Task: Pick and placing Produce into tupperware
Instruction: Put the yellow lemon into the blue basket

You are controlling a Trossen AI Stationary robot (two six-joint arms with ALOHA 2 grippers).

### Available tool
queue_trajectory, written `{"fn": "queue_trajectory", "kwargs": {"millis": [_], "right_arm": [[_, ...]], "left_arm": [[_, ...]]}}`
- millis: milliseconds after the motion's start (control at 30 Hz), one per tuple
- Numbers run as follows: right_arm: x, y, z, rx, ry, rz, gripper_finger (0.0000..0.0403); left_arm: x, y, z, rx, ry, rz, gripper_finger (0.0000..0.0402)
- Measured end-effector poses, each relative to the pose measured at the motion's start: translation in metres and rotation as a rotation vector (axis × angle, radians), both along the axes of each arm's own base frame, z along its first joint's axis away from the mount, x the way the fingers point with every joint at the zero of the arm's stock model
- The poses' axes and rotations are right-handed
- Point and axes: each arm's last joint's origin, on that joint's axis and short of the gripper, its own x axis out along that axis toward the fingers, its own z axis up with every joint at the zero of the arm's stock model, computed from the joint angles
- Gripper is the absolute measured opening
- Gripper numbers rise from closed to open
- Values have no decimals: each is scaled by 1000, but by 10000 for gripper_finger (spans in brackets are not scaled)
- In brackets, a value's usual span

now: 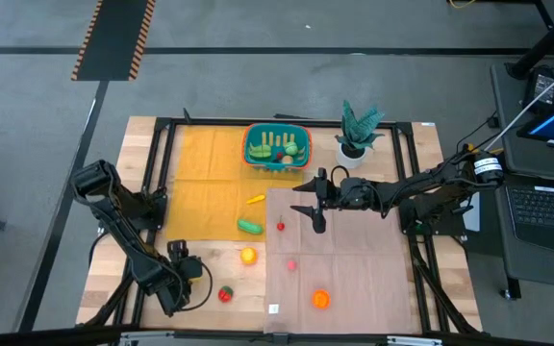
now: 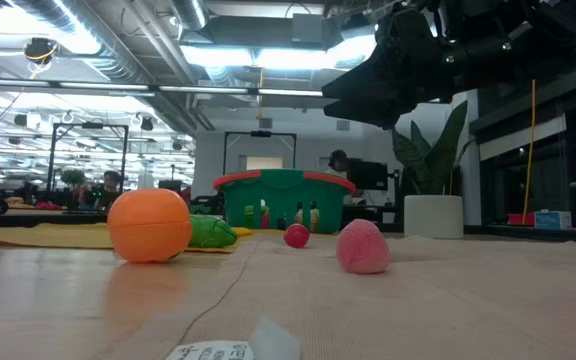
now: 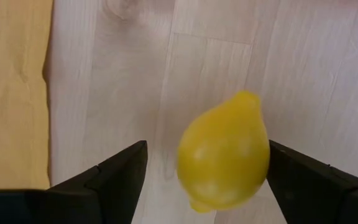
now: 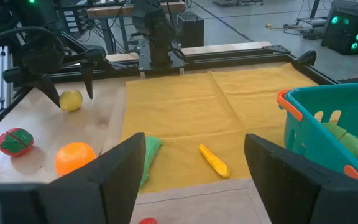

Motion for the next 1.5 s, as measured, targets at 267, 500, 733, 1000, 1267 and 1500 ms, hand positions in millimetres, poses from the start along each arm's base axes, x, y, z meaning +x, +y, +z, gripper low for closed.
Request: {"fn": "queue_trajectory", "kwargs": {"millis": [267,500,733,1000,1267,1500], "right_arm": [[0,0,0,-1,0,0,275],[0,0,0,-1,0,0,275],[0,0,0,-1,0,0,275],[0,0,0,-1,0,0,275],[0,0,0,-1,0,0,275],[0,0,0,-3,0,1,275]], "left_arm": [[1,-1,0,-19,2,0,252],[2,-4,0,-48,-1,0,196],[2,-5,1,-60,-7,0,196],[1,-3,6,-74,-18,0,196],[-4,5,24,-97,-40,0,196],[-11,18,50,-113,-125,2,196]]}}
